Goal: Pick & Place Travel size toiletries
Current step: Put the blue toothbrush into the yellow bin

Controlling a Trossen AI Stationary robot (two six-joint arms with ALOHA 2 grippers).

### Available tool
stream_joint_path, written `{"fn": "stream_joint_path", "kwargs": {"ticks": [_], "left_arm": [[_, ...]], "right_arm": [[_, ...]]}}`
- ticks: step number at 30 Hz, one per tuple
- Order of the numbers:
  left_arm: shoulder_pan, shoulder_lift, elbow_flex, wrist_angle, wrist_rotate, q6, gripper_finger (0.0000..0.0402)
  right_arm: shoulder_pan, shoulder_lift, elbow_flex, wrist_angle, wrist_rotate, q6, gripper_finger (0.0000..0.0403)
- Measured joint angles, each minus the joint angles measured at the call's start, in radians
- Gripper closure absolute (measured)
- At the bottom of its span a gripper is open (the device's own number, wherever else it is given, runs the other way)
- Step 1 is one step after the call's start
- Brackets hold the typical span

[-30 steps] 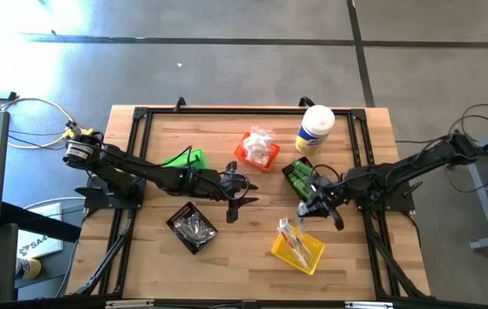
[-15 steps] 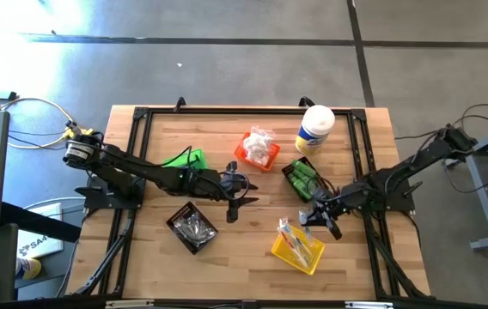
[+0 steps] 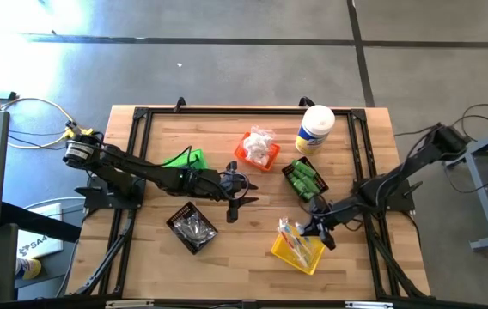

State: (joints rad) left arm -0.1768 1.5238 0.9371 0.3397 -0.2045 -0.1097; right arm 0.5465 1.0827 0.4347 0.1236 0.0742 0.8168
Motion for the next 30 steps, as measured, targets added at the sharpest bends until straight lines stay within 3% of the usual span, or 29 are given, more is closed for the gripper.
{"fn": "stream_joint_path", "kwargs": {"ticks": [6, 18, 26, 30], "left_arm": [[0.000, 0.000, 0.000, 0.000, 0.000, 0.000, 0.0242], [0.000, 0.000, 0.000, -0.001, 0.001, 0.000, 0.0242], [0.000, 0.000, 0.000, -0.002, 0.003, 0.000, 0.0242], [0.000, 0.000, 0.000, -0.001, 0.003, 0.000, 0.0242]], "right_arm": [[0.000, 0.060, 0.000, 0.011, -0.026, 0.018, 0.0387], [-0.022, 0.023, 0.000, 0.020, -0.029, -0.054, 0.0289], [-0.029, 0.021, 0.000, 0.020, -0.159, -0.054, 0.0253], [-0.022, 0.023, 0.000, 0.015, -0.159, -0.060, 0.0234]]}}
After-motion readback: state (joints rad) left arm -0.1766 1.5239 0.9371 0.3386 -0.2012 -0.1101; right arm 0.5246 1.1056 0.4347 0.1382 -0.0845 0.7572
